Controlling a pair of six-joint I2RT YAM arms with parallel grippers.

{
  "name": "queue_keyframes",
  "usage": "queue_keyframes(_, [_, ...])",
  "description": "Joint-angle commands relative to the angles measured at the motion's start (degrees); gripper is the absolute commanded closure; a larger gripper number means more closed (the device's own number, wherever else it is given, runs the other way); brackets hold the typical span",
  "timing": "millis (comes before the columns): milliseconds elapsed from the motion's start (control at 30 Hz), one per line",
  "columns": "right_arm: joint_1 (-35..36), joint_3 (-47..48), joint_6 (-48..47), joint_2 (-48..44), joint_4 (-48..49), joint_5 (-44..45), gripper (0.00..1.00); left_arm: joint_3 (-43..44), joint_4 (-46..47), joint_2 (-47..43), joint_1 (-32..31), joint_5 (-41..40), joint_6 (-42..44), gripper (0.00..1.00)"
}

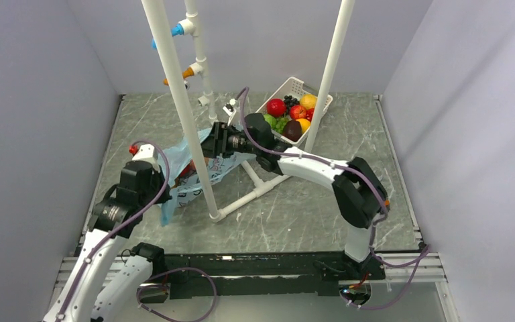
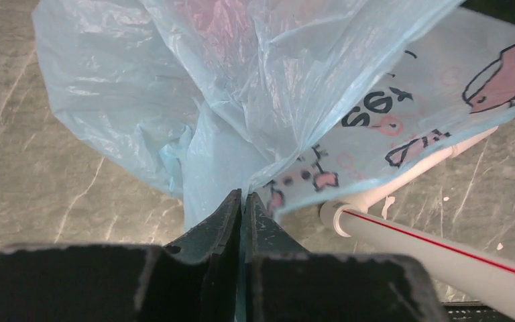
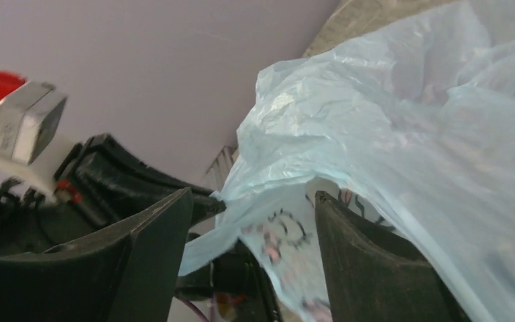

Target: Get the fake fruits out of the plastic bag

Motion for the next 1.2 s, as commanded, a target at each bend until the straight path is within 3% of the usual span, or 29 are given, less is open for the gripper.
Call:
queue_keyframes(0, [1.46,-4.41,-21.28,-7.87,-0.79,-0.17,0.35,-2.67,6.24,-4.26,-0.03,0.99,0.28,0.92])
queue_keyframes(67, [1.72,-6.46,-26.32,-8.81,-2.05,1.10,0.38,-3.01,6.95,-5.08,-0.03,0.28,0.84,1.00])
queue_keyframes(233, [3.28,-12.14,-36.62,-11.82,0.60,2.16,0.39,-3.96,10.89,-6.07,0.02,1.43,3.72,1.00])
queue_keyframes(367, [4.74,-14.51,-40.17,-13.01,3.07,4.13,0.25,-3.73,14.00,-5.56,-0.03,2.54,6.25,1.00])
queue_keyframes(733, [4.96,2.26,-34.94,5.78,-2.63,26.90,0.35,-4.61,19.14,-2.31,-0.03,10.51,9.51,1.00])
queue_keyframes(933, [5.00,5.77,-39.01,11.77,0.65,27.07,0.34,-5.74,20.05,-1.00,-0.03,12.48,10.28,1.00])
queue_keyframes(1167, [5.06,6.97,-39.13,12.80,5.09,20.94,0.34,-6.01,20.53,0.20,0.01,13.39,10.89,1.00])
